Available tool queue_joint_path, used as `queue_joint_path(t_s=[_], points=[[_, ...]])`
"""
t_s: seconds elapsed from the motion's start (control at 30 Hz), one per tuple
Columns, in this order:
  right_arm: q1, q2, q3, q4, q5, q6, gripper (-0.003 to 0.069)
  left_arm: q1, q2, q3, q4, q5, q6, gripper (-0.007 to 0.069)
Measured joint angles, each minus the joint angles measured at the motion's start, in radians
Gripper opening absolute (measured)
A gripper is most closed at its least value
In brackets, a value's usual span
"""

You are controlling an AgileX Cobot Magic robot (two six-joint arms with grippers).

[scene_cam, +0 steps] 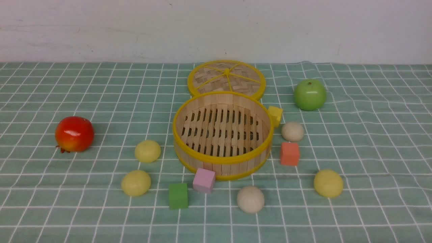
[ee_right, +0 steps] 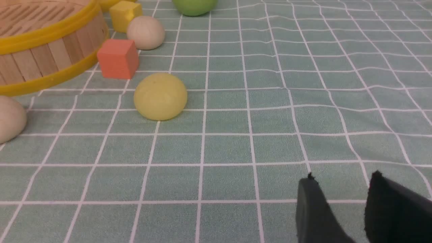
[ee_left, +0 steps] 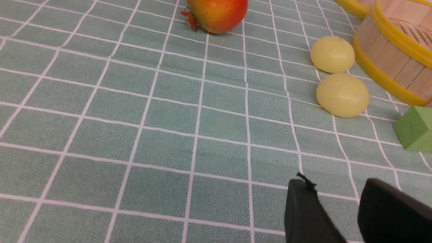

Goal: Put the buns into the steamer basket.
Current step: Use the left arm to grab a steamed stuffed bun

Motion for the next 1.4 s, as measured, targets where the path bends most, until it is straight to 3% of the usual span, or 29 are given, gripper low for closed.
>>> queue_joint_path(t_s=[1.07, 1.17, 1.27, 1.4], points=[[0.0, 0.0, 0.0, 0.0, 0.0, 0.0, 0.024, 0.001, 0.0, 0.0, -0.003, -0.014, -0.001, 0.0238], [0.0, 0.0, 0.0, 0.0, 0.0, 0.0, 0.024, 0.001, 0.0, 0.0, -0.086, -0.093, -0.042, 0.0238], [0.0, 0.0, 0.0, 0.0, 0.0, 0.0, 0.024, 0.001, 0.0, 0.0, -0.315, -0.195, -0.179, 0.0238], [0.0, 0.0, 0.0, 0.0, 0.0, 0.0, 0.024, 0.001, 0.0, 0.0, -0.496, -0.313, -0.248, 0.0238]])
